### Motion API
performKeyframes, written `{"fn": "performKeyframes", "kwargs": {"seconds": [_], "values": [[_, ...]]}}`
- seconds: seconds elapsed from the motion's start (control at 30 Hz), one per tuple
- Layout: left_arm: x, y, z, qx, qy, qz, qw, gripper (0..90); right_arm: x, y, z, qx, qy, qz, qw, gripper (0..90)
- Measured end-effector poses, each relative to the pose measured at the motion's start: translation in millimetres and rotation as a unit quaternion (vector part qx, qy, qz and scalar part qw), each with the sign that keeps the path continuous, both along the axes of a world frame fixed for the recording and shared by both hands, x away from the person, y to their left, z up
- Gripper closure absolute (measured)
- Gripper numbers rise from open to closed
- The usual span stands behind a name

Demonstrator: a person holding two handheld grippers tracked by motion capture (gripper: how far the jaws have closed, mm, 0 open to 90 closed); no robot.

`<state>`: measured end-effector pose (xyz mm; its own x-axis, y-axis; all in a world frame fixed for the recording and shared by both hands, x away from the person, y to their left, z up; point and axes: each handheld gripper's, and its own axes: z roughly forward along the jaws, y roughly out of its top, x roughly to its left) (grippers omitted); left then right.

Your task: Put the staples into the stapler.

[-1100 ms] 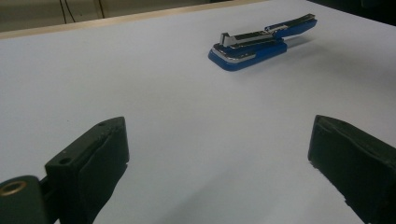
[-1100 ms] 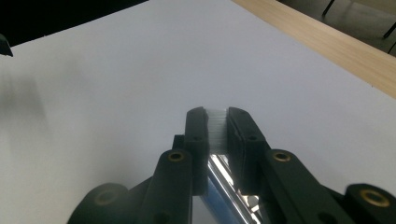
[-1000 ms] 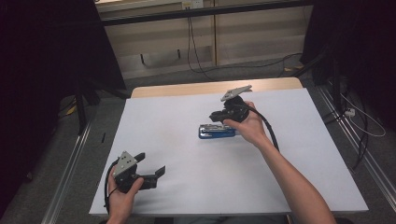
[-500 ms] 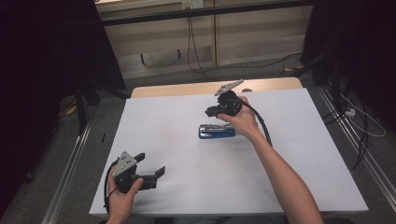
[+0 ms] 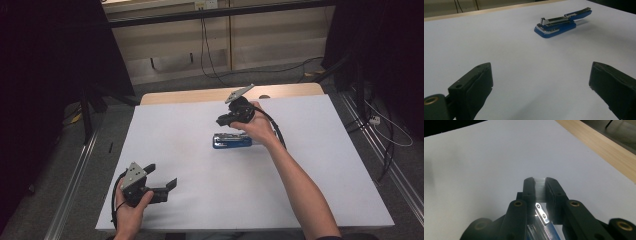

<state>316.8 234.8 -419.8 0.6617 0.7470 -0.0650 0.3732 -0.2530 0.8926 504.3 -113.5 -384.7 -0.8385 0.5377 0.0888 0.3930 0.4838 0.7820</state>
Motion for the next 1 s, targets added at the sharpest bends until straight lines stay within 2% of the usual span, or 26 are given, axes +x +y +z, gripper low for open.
{"fn": "performKeyframes", "kwargs": {"seconds": [0.1,0.33,0.53,0.67,0.8,1.0], "values": [[0.3,0.2,-0.2,-0.001,0.0,0.001,1.0,5.3,0.4,0.2,-0.8,-0.002,0.003,0.003,1.0,79.1],[0.3,0.2,-0.2,0.0,0.0,0.001,1.0,5.3,1.8,1.1,-6.3,-0.023,0.007,0.03,0.9993,79.1],[-0.2,0.5,0.2,-0.003,-0.001,0.003,1.0,5.3,2.1,5.2,-11.1,-0.032,0.013,0.053,0.998,79.1],[0.0,0.9,0.0,-0.003,0.0,0.004,1.0,5.3,2.4,7.0,-14.7,-0.039,0.026,0.067,0.9967,79.1],[0.0,0.2,0.0,-0.003,-0.001,0.002,1.0,5.3,2.6,7.2,-16.6,-0.047,0.032,0.07,0.9959,79.1],[-0.1,0.4,0.0,-0.002,0.0,0.003,1.0,5.3,4.1,6.8,-20.0,-0.055,0.027,0.074,0.9953,79.1]]}}
